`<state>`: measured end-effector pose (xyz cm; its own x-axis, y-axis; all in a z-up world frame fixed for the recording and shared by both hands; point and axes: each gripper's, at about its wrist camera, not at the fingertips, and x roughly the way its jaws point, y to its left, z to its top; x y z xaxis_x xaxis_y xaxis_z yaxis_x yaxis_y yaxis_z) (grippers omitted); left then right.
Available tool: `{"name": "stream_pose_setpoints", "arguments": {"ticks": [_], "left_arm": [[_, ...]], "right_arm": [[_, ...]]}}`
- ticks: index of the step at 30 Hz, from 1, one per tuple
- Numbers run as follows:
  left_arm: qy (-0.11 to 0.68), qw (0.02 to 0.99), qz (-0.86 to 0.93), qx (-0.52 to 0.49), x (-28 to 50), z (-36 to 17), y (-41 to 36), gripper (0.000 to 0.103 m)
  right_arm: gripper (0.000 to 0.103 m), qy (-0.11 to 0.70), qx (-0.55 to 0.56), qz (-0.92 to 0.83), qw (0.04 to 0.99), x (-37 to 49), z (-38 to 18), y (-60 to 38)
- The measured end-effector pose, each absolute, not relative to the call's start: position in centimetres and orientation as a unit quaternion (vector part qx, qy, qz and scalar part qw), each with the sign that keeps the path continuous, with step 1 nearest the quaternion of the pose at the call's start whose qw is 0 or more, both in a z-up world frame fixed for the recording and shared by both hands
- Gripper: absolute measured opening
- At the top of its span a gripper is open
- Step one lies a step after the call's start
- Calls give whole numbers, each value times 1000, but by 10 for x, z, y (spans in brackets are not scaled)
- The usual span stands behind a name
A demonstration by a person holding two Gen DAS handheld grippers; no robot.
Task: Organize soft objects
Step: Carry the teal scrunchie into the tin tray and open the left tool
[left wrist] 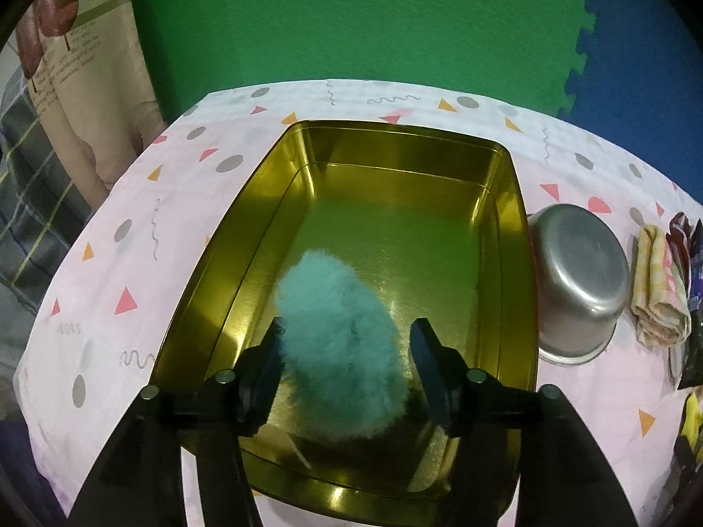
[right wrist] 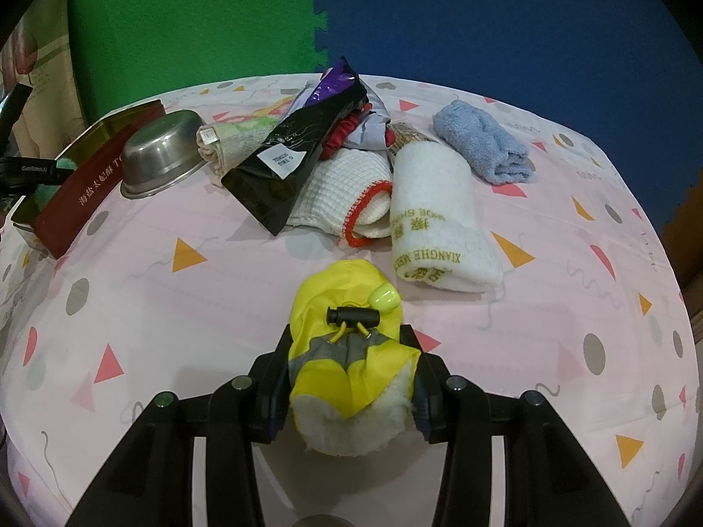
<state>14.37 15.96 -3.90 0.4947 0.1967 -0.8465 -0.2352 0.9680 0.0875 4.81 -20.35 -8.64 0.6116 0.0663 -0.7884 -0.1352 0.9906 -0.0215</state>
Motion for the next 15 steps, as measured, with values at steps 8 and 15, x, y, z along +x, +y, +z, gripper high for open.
{"name": "stream_pose_setpoints", "arguments": {"ticks": [8,15], "left_arm": [[477,871,114,-16,137,-32,155,67],[470,876,110,-15,128,-26,153,76]], "right_arm": [[44,435,-41,53,898,48,-86,-203],[43,432,-55,49,899,47,-86,-200]]}}
